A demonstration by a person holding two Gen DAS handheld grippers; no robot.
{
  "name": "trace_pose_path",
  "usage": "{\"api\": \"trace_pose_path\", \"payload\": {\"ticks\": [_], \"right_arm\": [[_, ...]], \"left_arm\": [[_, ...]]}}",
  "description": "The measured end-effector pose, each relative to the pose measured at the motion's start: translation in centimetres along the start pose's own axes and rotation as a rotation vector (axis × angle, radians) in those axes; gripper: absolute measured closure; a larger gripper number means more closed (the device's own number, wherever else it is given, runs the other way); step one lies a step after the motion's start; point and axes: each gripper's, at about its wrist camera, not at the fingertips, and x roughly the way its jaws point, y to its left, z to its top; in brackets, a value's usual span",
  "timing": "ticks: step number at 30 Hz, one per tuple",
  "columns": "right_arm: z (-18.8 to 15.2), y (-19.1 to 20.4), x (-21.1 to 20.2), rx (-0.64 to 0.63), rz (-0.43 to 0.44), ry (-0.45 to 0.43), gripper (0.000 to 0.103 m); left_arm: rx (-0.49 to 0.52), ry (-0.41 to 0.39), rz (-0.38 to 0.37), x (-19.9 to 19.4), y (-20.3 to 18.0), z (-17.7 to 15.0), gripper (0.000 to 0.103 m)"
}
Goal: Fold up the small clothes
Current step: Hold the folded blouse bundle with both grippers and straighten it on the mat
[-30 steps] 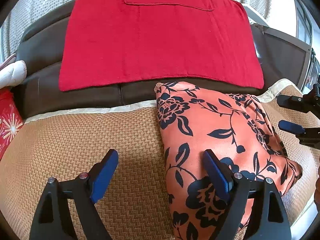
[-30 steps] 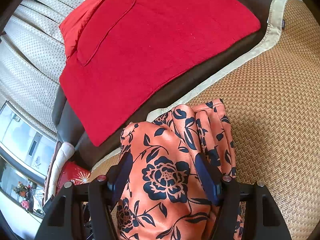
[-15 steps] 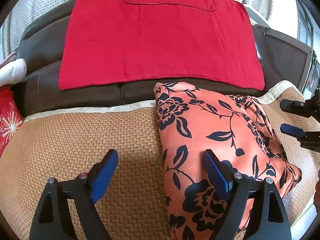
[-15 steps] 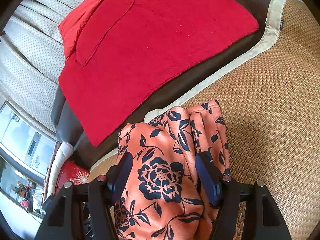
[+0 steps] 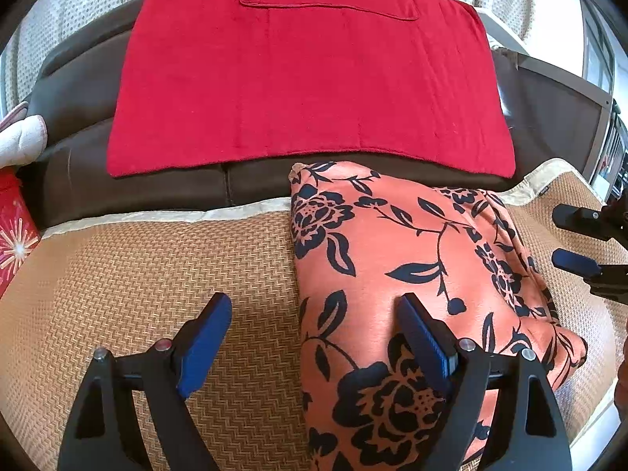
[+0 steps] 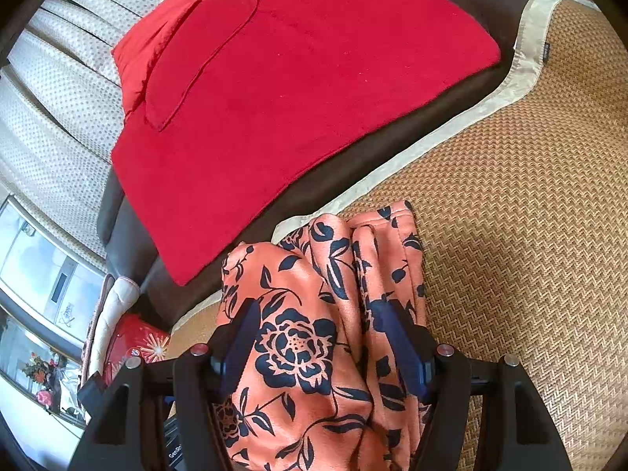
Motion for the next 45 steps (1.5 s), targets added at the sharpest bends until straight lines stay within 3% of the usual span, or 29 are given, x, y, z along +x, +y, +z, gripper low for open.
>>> {"api": "trace_pose_path", "payload": {"ticks": [7, 10, 13, 15, 16, 18, 21, 26, 31, 36, 41, 45], "right_arm": [[-0.3, 1.6, 0.3, -0.06, 0.031, -0.033, 0.036], [-0.5, 2.7, 1.0, -0.096, 0.058, -0.034, 0.051], [-0.9, 3.1, 3.2, -0.086, 0.062, 0.032, 0.052], [-1.5, 2.7, 6.2, -0.066, 0.002, 0.165, 0.054], [-1.8, 2.4, 7.0, -0.056, -0.014, 0.183, 0.06], [-1.5, 2.8, 6.5, -0.054, -0.006, 0.169, 0.06], [-0.9, 2.6, 4.6, -0.033, 0.048, 0.128, 0.042], [0.9, -0.4, 0.7, 0.034, 0.038, 0.001, 0.029], [2.0, -4.2, 0.5, 0.159, 0.055, 0.023, 0.029], [1.7, -4.7, 3.0, 0.167, 0.078, 0.126, 0.029], [1.4, -4.7, 4.9, 0.151, 0.057, 0.165, 0.029], [0.7, -4.7, 7.0, 0.155, 0.025, 0.184, 0.029]], "left_arm": [[-0.006, 0.0, -0.002, 0.1, 0.1, 0.1, 0.016], [-0.001, 0.001, -0.002, 0.1, 0.1, 0.0, 0.016], [0.003, 0.008, -0.006, 0.1, 0.2, 0.0, 0.016], [0.005, 0.011, -0.009, 0.1, 0.3, -0.1, 0.016], [0.005, 0.013, -0.01, 0.1, 0.4, -0.1, 0.016], [-0.009, 0.019, -0.038, 0.0, 0.7, 0.0, 0.016], [-0.094, 0.044, -0.191, -0.2, 2.2, 0.4, 0.016], [-0.279, 0.122, -0.369, 1.1, 4.6, 0.7, 0.015], [-0.343, 0.21, -0.401, 3.1, 4.6, 0.2, 0.015], [-0.356, 0.248, -0.424, 4.0, 3.7, -0.2, 0.015], [-0.317, 0.288, -0.429, 5.1, 2.2, -0.6, 0.013], [-0.41, 0.365, -0.509, 6.9, 2.8, -1.1, 0.013]]}}
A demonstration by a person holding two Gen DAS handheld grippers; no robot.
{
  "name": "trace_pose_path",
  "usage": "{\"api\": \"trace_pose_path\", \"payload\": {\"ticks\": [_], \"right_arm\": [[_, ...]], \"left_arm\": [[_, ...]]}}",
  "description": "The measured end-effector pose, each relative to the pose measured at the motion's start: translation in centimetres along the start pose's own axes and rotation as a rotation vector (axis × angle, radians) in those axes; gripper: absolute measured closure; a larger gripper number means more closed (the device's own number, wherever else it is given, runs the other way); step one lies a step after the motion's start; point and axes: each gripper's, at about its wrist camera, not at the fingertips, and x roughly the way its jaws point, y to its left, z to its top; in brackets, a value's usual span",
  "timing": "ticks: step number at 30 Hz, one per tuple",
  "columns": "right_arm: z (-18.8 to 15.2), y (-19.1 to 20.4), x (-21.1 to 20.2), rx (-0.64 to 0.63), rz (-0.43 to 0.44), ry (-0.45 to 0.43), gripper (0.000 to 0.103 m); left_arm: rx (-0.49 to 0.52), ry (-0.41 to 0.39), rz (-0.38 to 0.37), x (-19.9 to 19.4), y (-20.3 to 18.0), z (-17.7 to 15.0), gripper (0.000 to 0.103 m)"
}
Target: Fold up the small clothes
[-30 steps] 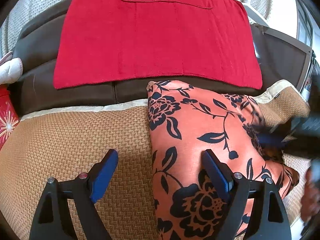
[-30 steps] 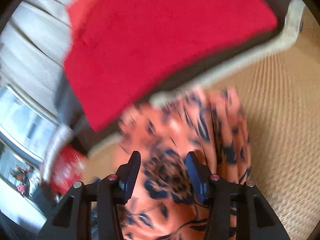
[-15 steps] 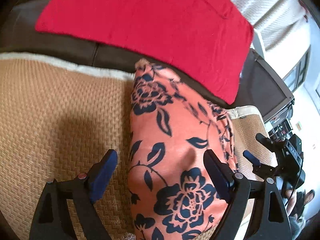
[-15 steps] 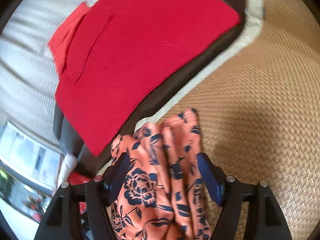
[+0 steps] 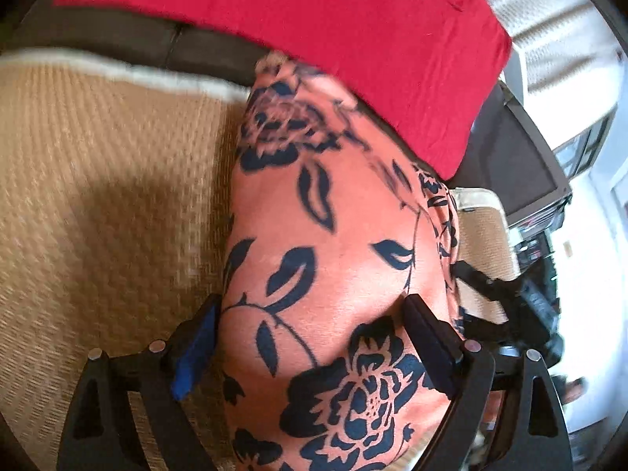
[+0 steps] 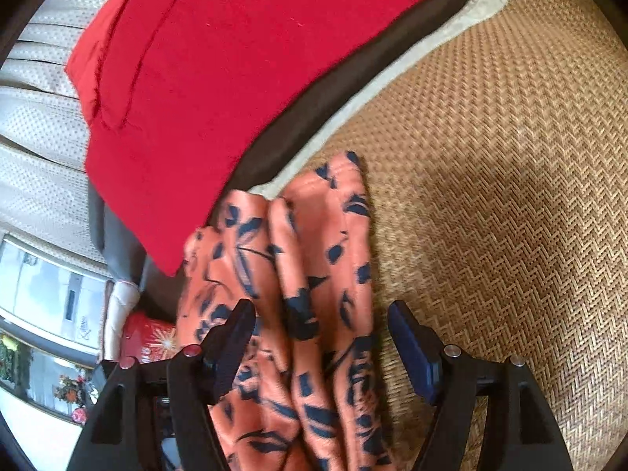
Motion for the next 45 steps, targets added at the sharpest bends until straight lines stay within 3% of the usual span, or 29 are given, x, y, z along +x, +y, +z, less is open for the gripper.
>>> {"api": "trace_pose_path", "payload": {"ticks": [3, 8, 10, 12, 18, 21, 27, 34, 45], "right_arm": [[-0.2, 0.4, 0.9, 0.002, 0.025, -0.005, 0.029], [-1.2, 2.9, 3.5, -0.048, 0.063, 0.026, 0.029], [-1.8, 4.2, 4.6, -0.074, 0.045, 0.021, 0.029], [-2.4, 5.5, 5.1, -0.128, -0.007, 0.002, 0.031], [-4.1, 8.4, 6.2, -0.201, -0.068, -0.062, 0.058], [-5.0, 10.1, 6.7, -0.236, -0.092, -0.08, 0.062], [-6.3, 13.3, 7.3, -0.317, -0.096, -0.116, 0.064], [-8.0, 16.5, 8.0, -0.36, -0.05, -0.127, 0.065], [-12.4, 21.2, 9.5, -0.407, 0.032, -0.124, 0.065]], "left_arm": [[-0.06, 0.002, -0.044, 0.3, 0.8, 0.0, 0.013], [0.014, -0.004, -0.005, 0.8, -0.8, -0.4, 0.013], [0.049, -0.022, 0.018, 0.9, -1.7, -0.7, 0.016], [0.069, -0.047, 0.027, 0.8, -1.9, -0.7, 0.026], [0.147, -0.124, 0.056, -0.4, -3.2, -1.2, 0.047], [0.174, -0.147, 0.07, -1.7, -3.1, -1.8, 0.052], [0.208, -0.192, 0.105, -3.5, -4.0, -2.5, 0.054], [0.283, -0.278, 0.2, -7.1, -5.2, -4.7, 0.054], [0.292, -0.365, 0.286, -7.7, -5.0, -5.2, 0.054]]}}
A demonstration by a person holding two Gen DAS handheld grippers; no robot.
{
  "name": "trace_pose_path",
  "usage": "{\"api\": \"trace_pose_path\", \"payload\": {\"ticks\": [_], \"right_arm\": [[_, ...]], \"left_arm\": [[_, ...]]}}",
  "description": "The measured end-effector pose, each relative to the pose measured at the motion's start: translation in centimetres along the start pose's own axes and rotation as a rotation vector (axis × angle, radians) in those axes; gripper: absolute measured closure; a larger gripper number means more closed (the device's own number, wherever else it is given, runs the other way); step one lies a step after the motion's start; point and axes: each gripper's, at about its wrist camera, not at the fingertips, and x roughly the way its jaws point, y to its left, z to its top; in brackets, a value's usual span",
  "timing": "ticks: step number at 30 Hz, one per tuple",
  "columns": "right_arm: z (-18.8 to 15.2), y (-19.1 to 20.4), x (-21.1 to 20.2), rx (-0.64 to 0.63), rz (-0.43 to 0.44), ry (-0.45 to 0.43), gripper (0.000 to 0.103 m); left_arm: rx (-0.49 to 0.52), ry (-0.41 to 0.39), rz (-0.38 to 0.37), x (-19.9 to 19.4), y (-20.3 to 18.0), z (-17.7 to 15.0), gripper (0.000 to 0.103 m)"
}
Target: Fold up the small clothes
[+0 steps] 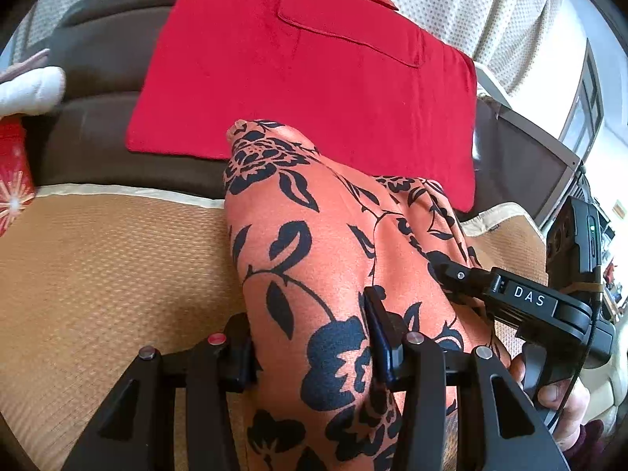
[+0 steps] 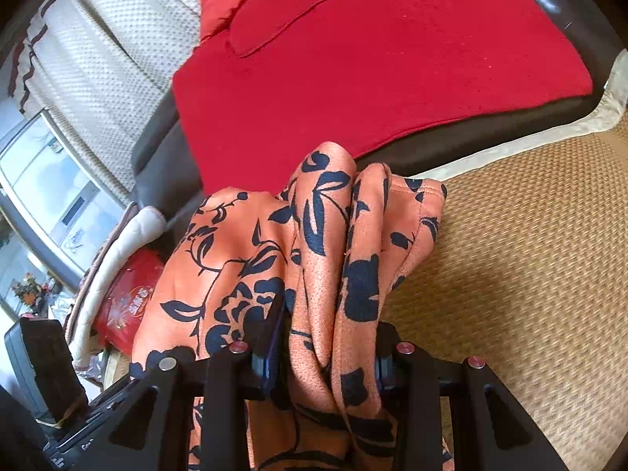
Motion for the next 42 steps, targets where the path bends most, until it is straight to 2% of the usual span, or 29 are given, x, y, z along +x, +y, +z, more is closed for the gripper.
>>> {"api": "trace_pose_path", "payload": {"ticks": [8, 22, 42], "right_arm": [[-0.4, 0.0, -1.0, -0.004, 0.029, 0.001, 0.065], [-1.4, 0.4, 0.1, -0.007, 0.034, 0.049, 0.065], [-0.9, 0.3, 0.4, -0.018, 0.036, 0.068, 0.065]], "left_arm": [[0.004, -0.024, 0.054, -1.6, 0.4, -0.5, 0.054], [-0.01, 0.007, 0.12, -1.6, 1.7, -1.4, 0.054], [-0.014, 0.014, 0.14, -2.5, 1.8, -1.5, 0.054]]}}
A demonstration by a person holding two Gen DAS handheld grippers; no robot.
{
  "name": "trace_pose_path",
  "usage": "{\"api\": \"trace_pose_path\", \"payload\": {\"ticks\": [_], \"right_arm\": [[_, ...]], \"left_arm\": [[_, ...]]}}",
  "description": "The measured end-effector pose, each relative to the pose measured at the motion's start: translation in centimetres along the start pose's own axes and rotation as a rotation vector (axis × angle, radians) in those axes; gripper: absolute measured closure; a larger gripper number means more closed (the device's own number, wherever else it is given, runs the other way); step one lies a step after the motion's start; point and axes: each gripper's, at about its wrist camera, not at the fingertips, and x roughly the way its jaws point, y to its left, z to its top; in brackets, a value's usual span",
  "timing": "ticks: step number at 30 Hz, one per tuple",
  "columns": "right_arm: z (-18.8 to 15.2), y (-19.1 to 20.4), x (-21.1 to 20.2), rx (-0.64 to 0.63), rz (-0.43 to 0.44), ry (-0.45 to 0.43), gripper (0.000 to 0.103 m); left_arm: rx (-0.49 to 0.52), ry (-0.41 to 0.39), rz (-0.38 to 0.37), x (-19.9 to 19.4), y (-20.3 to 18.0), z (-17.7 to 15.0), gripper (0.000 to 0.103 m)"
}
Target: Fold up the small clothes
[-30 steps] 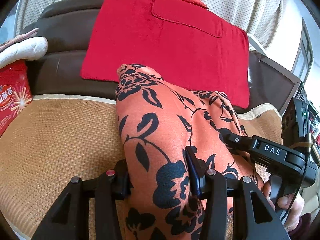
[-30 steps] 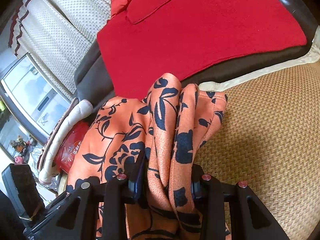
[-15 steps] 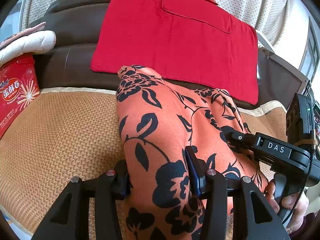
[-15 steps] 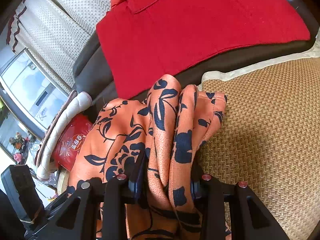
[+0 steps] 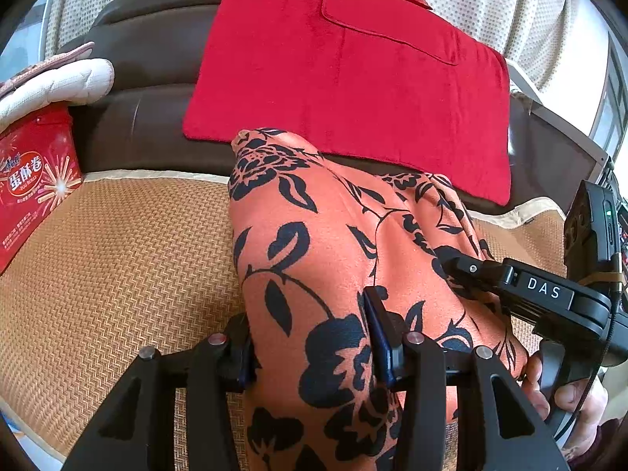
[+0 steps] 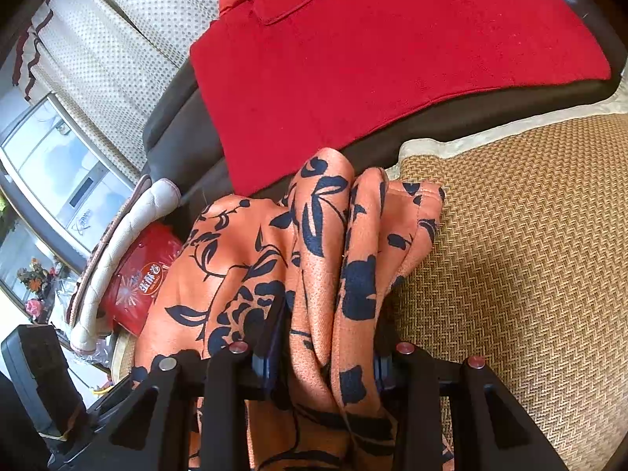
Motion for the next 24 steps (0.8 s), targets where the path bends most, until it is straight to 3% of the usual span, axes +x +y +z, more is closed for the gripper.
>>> {"api": "trace_pose_path", "payload": {"ticks": [18, 24], "right_arm": [[0.5, 0.1, -0.6, 0.005, -0.011, -0.004, 0.069], [0.3, -0.1, 0.1, 0.005, -0.033, 0.031, 0.07]], "left_arm": [[0.008, 0.029, 0.03, 0.5, -0.2, 0.5, 0.054], [0.005, 0.088, 0.054, 1.6, -0.1, 0.4, 0.054]]}}
